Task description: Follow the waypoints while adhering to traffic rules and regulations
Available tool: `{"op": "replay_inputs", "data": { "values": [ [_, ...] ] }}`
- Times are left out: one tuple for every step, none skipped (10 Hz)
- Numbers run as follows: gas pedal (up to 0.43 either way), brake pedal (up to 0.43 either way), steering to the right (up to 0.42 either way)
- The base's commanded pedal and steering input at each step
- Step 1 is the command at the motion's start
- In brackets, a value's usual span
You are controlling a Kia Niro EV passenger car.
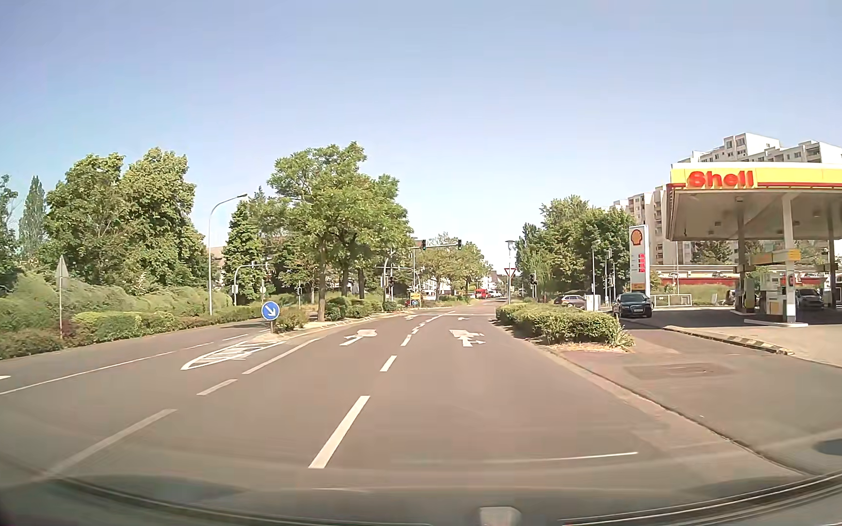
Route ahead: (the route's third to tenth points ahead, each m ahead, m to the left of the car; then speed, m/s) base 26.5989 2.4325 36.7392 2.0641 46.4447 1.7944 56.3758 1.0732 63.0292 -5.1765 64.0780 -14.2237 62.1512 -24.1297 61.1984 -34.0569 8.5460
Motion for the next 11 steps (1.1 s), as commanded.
{"op": "replay_inputs", "data": {
  "values": [
    [0.067, 0.030, 0.013],
    [0.067, 0.030, 0.010],
    [0.067, 0.030, 0.004],
    [0.067, 0.030, 0.000],
    [0.067, 0.030, -0.001],
    [0.067, 0.030, -0.001],
    [0.067, 0.030, -0.002],
    [0.059, 0.030, -0.003],
    [0.039, 0.030, -0.003],
    [0.000, 0.030, -0.003],
    [0.000, 0.030, -0.003]
  ]
}}
